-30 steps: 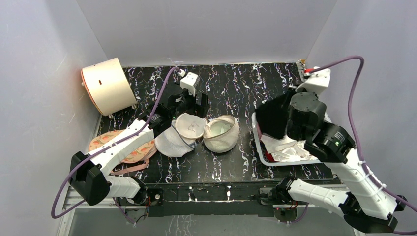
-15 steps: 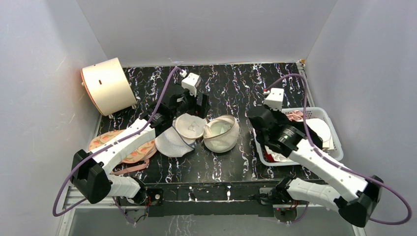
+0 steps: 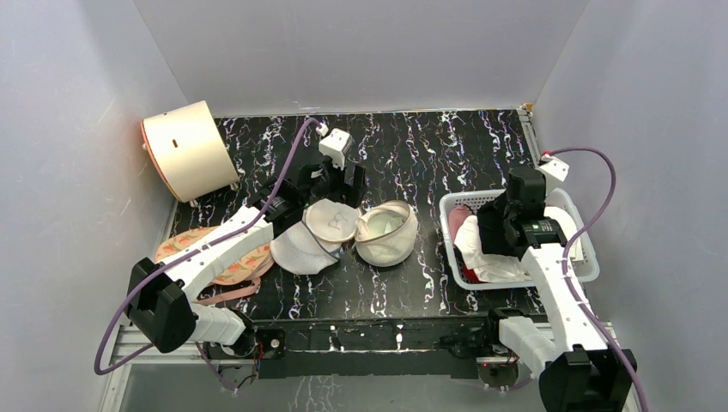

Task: Unzip the laundry bag and remove the bra
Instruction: Place the bra in the bin, then pick up the bra from the laundry bag.

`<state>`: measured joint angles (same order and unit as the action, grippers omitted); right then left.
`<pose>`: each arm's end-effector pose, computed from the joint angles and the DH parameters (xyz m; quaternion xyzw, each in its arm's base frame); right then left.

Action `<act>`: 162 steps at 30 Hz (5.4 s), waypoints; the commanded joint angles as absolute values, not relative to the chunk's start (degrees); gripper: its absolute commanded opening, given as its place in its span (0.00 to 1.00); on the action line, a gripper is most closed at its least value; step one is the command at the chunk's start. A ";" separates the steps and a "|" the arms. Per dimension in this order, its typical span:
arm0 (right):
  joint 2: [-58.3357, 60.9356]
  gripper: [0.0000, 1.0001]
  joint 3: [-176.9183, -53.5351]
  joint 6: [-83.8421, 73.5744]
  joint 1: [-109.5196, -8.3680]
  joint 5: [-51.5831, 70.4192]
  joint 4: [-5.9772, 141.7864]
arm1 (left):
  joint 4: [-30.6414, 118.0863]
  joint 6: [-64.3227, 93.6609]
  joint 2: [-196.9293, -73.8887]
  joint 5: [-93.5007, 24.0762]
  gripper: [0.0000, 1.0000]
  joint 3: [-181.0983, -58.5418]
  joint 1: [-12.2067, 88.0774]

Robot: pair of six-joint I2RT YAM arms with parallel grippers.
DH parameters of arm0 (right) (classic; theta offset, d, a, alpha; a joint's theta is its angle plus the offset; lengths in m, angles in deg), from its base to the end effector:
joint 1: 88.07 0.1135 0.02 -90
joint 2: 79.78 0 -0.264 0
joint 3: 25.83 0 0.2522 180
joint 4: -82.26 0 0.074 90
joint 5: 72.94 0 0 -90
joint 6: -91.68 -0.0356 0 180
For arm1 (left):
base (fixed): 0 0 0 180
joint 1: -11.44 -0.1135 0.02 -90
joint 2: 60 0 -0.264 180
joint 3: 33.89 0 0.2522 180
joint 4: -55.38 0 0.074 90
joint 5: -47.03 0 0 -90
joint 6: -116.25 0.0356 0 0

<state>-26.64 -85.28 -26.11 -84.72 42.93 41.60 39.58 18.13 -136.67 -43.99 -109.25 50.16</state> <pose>0.2004 -0.0038 0.2926 0.2846 0.8203 -0.0686 0.4914 0.2470 -0.1972 0.3324 0.2072 0.7773 -0.2295 0.5479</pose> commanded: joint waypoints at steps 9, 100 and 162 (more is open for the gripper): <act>-23.53 0.13 -75.10 -33.20 -96.45 28.36 48.11 | 39.16 18.60 -135.48 -44.42 0.98 -111.20 49.84; -5.66 0.38 -90.08 -34.50 -43.70 33.23 54.38 | 42.07 15.87 -132.96 -43.01 0.98 -105.93 49.93; 0.30 0.00 -90.66 -31.03 -38.68 46.19 61.05 | 40.91 16.40 -134.49 -43.08 0.98 -106.88 49.93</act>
